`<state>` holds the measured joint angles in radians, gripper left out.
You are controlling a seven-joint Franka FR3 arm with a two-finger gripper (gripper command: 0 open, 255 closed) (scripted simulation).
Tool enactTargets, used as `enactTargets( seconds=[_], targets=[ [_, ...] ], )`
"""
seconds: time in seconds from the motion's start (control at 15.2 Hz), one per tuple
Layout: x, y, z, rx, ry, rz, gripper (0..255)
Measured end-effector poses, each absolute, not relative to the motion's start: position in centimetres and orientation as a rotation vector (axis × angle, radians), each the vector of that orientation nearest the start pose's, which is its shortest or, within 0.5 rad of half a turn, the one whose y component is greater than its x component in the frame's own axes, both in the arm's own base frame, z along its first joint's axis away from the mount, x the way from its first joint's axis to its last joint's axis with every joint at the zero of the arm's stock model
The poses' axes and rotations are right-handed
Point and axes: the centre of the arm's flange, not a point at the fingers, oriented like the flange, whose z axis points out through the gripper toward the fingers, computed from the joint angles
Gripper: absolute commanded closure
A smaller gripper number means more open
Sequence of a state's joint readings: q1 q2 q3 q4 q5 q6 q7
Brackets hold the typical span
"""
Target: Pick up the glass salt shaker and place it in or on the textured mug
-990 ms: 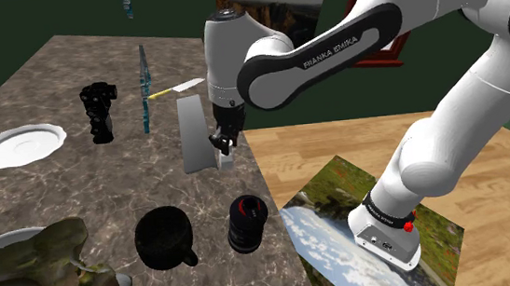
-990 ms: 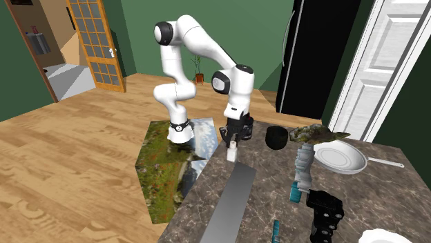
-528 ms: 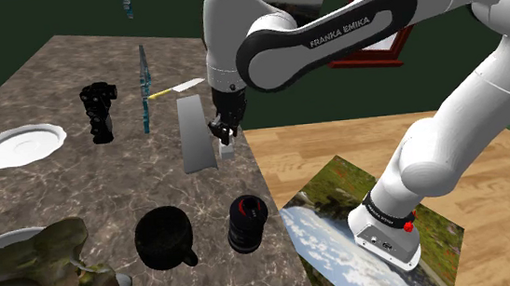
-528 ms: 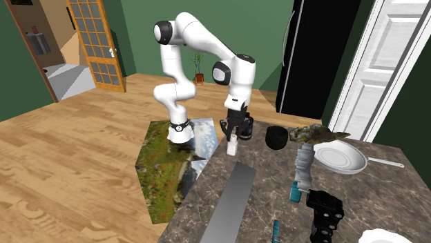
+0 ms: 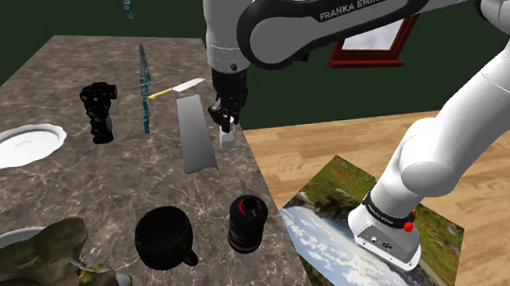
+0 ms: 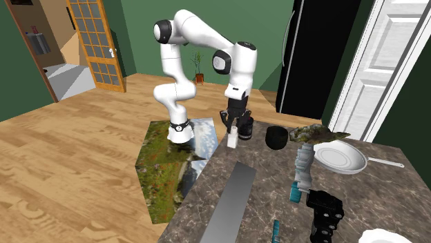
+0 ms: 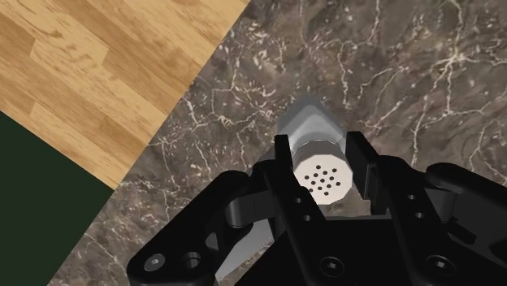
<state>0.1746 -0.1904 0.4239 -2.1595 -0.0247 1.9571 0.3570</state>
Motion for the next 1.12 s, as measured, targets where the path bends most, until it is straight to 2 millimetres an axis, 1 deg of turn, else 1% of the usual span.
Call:
enactTargets(
  seconds=[0.79, 0.92, 1.12],
  targets=[
    [40.7, 28.3, 53.1, -3.22, -0.393, -0.033, 255],
    [40.0, 29.7, 53.6, -3.22, -0.395, -0.033, 255],
    [38.8, 33.3, 54.1, -3.22, -0.397, -0.033, 255]
  ],
)
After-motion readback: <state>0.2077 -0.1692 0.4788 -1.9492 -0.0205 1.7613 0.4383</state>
